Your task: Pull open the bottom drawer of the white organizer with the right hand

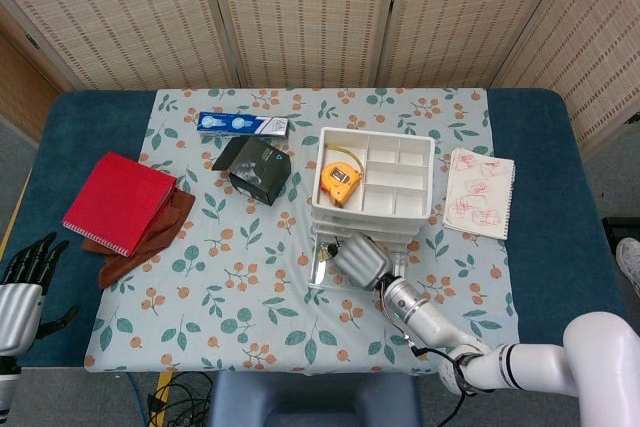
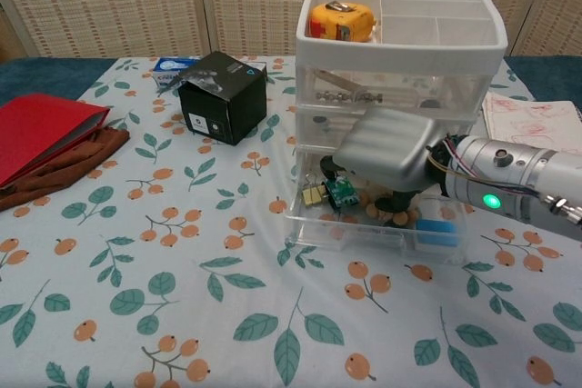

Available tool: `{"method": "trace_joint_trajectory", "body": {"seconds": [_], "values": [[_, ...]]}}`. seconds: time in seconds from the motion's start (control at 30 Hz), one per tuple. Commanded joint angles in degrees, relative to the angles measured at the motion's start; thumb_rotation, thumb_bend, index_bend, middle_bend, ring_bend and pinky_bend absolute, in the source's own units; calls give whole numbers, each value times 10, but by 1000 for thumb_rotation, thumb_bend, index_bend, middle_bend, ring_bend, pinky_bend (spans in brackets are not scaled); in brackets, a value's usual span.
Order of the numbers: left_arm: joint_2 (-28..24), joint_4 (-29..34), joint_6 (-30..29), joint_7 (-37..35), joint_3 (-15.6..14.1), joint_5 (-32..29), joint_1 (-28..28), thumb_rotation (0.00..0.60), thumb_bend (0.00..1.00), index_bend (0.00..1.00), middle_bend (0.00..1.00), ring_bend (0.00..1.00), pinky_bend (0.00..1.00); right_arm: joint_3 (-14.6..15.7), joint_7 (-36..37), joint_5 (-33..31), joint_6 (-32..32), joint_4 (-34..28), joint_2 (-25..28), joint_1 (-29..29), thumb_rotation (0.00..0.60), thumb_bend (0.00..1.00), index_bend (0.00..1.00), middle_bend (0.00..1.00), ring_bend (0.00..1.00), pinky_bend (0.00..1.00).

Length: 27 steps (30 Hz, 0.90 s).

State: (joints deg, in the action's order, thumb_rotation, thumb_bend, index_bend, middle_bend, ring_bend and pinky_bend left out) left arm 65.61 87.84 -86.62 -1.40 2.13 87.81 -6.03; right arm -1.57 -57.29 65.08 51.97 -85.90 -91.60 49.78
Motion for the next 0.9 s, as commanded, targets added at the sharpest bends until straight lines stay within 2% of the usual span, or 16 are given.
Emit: {"method": "trace_joint_trajectory", "body": {"seconds": [0.03,0.37,0.63,0.9], "values": [[0,-1,1,-1,0,0,0,600,185,75,9,52,92,6,1,1,2,-12,8,-2,600,329,265,893,1000,1000],[4,-7,1,-5,0,3,-1,600,184,75,9,52,92,29,-15,-15,23,-95,59,-16,600,331,265,893,1000,1000],[3,-6,0,-5,-1,4,0,600,185,75,9,52,92,6,-18,-22,29,-55,29,-1,600,330,265,892,1000,1000],[2,-7,-2,-7,-1,0,4,600,185,75,9,52,92,4,-28,-36,11,-6,-8,17,600,332,265,892,1000,1000]]}}
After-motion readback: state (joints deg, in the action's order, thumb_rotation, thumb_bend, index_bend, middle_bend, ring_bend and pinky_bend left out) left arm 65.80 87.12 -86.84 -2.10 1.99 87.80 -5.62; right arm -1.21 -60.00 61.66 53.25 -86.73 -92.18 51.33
